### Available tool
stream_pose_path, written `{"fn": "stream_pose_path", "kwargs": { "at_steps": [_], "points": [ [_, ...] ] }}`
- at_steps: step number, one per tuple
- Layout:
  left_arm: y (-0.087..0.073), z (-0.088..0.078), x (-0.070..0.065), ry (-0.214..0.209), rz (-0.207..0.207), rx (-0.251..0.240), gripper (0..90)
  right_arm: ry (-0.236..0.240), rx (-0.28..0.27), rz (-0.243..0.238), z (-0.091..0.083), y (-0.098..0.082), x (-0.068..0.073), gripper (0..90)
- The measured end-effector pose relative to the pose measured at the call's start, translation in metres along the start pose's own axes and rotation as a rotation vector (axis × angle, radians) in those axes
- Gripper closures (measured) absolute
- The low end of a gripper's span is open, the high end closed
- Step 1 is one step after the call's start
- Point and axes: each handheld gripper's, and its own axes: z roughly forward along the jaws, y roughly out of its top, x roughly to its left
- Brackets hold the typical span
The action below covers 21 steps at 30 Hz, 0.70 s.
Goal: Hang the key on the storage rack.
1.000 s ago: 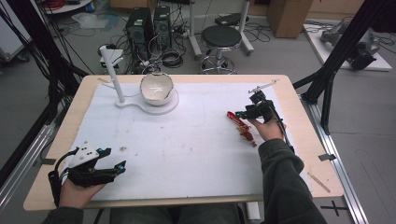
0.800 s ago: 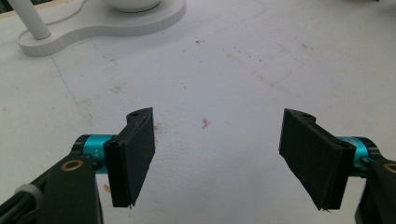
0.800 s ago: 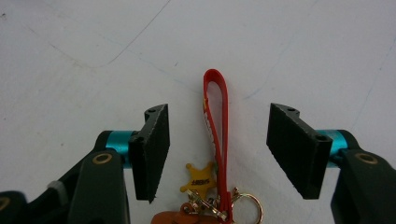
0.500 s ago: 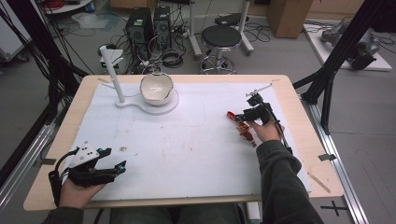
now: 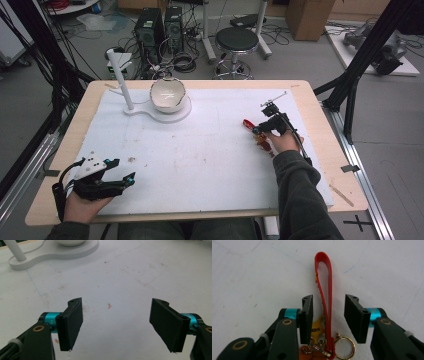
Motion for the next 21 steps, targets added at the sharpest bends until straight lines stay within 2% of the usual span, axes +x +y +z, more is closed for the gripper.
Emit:
{"fn": "stream_pose_path", "kwargs": {
  "at_steps": [7, 15, 21],
  "points": [
    [0.0, 0.0003, -0.0002, -0.001, -0.003, -0.001, 27.3, -0.001, 0.041, 0.003, 0.0056, -0.0025, 0.0003, 66.1],
    [0.0001, 0.0001, -0.0001, -0.002, 0.002, 0.0, 27.3, -0.014, 0.047, -0.007, 0.0062, -0.0018, 0.0029, 79.3],
    [0.0003, 0.0002, -0.0007, -0.002, -0.001, -0.004, 27.3, -0.026, 0.05, -0.01, 0.005, -0.0014, 0.0047, 83.0]
  ]
}}
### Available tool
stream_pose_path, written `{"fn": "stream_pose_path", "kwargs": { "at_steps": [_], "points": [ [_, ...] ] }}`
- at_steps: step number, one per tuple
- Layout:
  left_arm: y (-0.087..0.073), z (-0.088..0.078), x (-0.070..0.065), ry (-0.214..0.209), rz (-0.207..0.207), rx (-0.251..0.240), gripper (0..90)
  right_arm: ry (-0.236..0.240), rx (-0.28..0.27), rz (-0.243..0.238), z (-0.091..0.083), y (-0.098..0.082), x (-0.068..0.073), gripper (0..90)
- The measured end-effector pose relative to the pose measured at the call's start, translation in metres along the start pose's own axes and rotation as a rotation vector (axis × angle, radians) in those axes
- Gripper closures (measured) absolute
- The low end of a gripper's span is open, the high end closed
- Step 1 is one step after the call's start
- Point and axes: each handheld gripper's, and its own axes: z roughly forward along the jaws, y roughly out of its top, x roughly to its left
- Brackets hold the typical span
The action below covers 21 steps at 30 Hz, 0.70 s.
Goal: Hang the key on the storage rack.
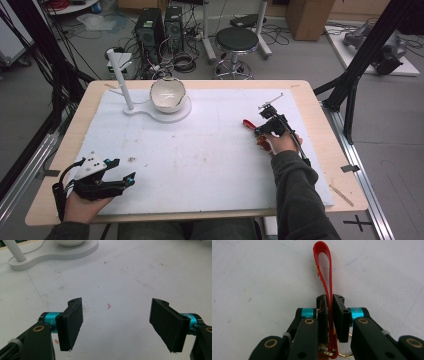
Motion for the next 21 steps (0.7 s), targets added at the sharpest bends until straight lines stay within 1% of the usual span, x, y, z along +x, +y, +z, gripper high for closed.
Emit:
{"fn": "stream_pose_path", "kwargs": {
  "at_steps": [4, 6, 7, 10, 14, 17, 20, 21],
  "points": [
    [0.0, 0.0, 0.0, 0.0, 0.001, 0.0, 27.3, -0.007, -0.009, -0.004, -0.002, 0.0, 0.001, 83.4],
    [0.0, 0.0, 0.0, 0.001, 0.0, -0.001, 27.3, -0.008, -0.019, -0.021, -0.004, 0.001, 0.003, 83.6],
    [0.0, 0.0, 0.0, 0.001, 0.0, -0.001, 27.3, -0.009, -0.021, -0.021, -0.005, 0.001, 0.004, 83.7],
    [0.0, 0.0, 0.0, 0.003, 0.0, -0.001, 27.3, -0.008, -0.046, -0.037, -0.009, 0.001, 0.006, 83.7],
    [0.0, 0.0, 0.0, 0.001, 0.003, -0.001, 27.3, -0.004, -0.083, -0.047, -0.018, 0.002, 0.012, 83.9],
    [0.0, 0.0, 0.0, 0.004, 0.001, -0.003, 27.3, 0.008, -0.111, -0.056, -0.024, 0.001, 0.016, 83.9],
    [0.001, -0.001, 0.0, 0.004, 0.005, -0.001, 27.3, 0.007, -0.132, -0.06, -0.031, 0.001, 0.02, 83.9],
    [0.001, -0.001, 0.0, 0.004, 0.006, -0.001, 27.3, 0.01, -0.142, -0.068, -0.032, 0.001, 0.021, 83.9]
  ]
}}
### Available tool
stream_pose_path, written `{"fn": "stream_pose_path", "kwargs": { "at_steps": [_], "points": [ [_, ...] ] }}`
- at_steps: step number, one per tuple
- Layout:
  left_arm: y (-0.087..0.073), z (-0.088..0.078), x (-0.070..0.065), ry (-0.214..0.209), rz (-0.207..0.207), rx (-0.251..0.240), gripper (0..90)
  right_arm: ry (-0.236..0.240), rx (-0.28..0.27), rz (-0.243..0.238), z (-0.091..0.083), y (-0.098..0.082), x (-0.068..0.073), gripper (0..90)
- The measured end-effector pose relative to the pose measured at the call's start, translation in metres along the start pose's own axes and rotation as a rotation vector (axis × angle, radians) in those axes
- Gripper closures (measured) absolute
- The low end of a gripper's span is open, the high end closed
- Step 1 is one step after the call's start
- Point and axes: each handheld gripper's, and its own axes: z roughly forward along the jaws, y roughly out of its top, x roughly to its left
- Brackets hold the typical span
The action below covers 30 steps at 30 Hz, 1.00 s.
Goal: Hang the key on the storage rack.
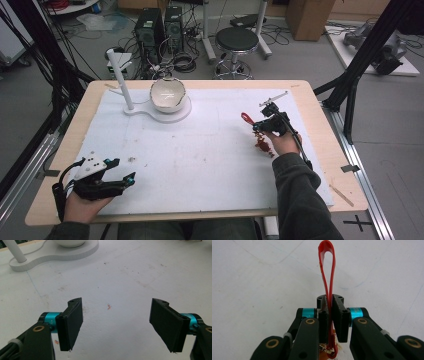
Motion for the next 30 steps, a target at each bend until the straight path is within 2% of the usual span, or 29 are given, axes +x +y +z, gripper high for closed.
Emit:
{"fn": "stream_pose_path", "kwargs": {
  "at_steps": [15, 24, 30],
  "points": [
    [0.0, 0.0, 0.0, -0.002, -0.002, -0.001, 27.3, 0.039, -0.113, -0.019, -0.031, 0.005, 0.015, 84.1],
    [0.0, 0.0, 0.0, -0.004, 0.0, -0.001, 27.3, 0.058, -0.174, -0.037, -0.048, 0.015, 0.026, 84.2],
    [0.0, 0.0, 0.0, -0.006, 0.0, -0.001, 27.3, 0.073, -0.203, -0.066, -0.057, 0.025, 0.035, 84.2]
  ]
}}
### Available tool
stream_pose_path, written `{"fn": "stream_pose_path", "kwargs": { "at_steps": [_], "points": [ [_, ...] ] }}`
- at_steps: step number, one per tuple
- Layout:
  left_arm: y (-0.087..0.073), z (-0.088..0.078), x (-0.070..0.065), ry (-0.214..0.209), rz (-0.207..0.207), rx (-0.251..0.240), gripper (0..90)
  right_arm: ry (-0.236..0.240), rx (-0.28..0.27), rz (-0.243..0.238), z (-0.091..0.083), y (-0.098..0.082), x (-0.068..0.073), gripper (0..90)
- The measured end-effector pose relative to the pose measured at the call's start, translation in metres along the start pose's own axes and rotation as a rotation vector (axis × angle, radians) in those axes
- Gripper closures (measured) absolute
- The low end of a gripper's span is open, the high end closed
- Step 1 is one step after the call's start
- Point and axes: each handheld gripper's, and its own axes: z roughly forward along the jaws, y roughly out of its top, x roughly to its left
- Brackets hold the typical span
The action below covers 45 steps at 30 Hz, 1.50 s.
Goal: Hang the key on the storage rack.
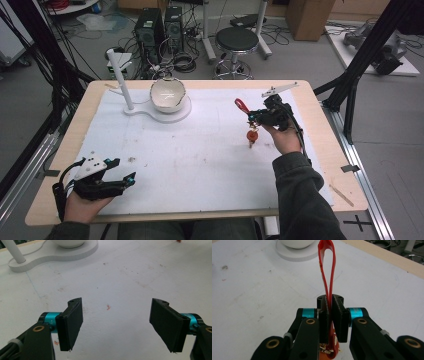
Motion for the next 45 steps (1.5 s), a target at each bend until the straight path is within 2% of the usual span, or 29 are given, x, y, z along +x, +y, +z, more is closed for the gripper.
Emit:
{"fn": "stream_pose_path", "kwargs": {
  "at_steps": [17, 20, 35, 45],
  "points": [
    [0.0, 0.0, 0.0, 0.0, 0.003, 0.0, 27.3, 0.058, -0.059, -0.07, -0.002, 0.032, 0.026, 84.3],
    [0.0, 0.0, 0.0, 0.001, 0.003, 0.0, 27.3, 0.074, -0.069, -0.065, -0.001, 0.037, 0.029, 84.3],
    [0.0, 0.0, 0.0, 0.0, 0.003, 0.001, 27.3, 0.142, -0.109, -0.11, 0.013, 0.067, 0.053, 84.3],
    [0.0, 0.0, 0.0, 0.002, 0.005, -0.001, 27.3, 0.173, -0.108, -0.144, 0.027, 0.084, 0.071, 84.6]
  ]
}}
